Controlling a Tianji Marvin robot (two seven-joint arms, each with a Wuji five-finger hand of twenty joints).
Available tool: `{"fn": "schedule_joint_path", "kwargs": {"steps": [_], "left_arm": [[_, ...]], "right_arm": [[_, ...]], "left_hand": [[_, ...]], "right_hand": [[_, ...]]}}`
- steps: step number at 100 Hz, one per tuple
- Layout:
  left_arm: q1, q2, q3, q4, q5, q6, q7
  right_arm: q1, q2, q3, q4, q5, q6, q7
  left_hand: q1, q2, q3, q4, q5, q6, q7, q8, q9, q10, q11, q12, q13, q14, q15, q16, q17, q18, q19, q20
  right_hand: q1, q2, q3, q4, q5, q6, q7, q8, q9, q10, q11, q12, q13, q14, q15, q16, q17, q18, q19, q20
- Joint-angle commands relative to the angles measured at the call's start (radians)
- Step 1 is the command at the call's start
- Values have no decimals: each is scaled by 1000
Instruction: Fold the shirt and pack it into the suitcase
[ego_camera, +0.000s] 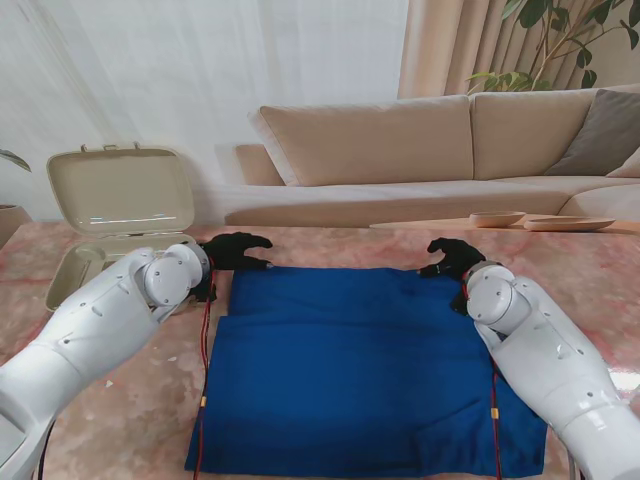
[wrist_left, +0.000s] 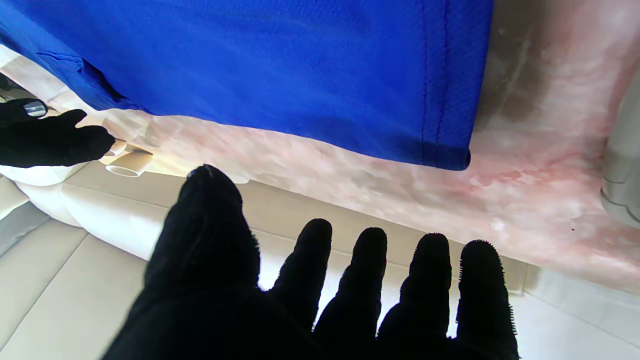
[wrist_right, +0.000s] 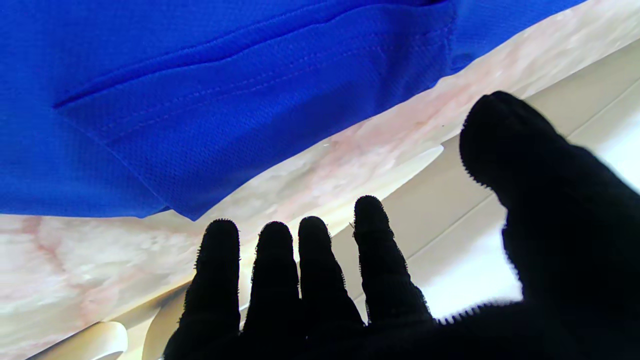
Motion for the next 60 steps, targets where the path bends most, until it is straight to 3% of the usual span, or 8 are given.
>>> {"fn": "schedule_joint_path", "kwargs": {"steps": [1,25,60], "left_arm": [[-8,-9,8,10,-3,0,-2],[-32,-19,50,57,-7,-7,-1],[-60,-32,97,122,-23,-39,-6]], "right_arm": [[7,-8,-6,20,4,7,8],[57,-7,-54,85,-3,-4,20],[120,-9,-129,172,11,-23,53]], "left_hand": [[50,-17,-7,1,-31,-17,-15,-12,-38,-1,10,-9,-3,-11,15,1,-13,-17,36,23],[56,-33,-5,1,-36,-10,-19,-15,-29,2,18,-7,25,-1,40,19,-8,8,104,51],[62,-50,-5,1,-24,4,-10,-16,30,0,44,9,77,2,71,42,14,20,149,71]], "right_hand": [[-28,-49,24,-32,-36,-7,-12,-10,-45,-2,14,-16,-40,-5,12,-22,11,-9,-29,32],[-27,-104,52,-48,-54,-5,-14,-19,-73,4,36,-29,-51,-6,26,-25,36,-32,-67,65],[-23,-129,70,-55,-29,-1,-3,-23,-49,-1,45,-32,-55,-13,43,-29,36,-31,-83,87]]}}
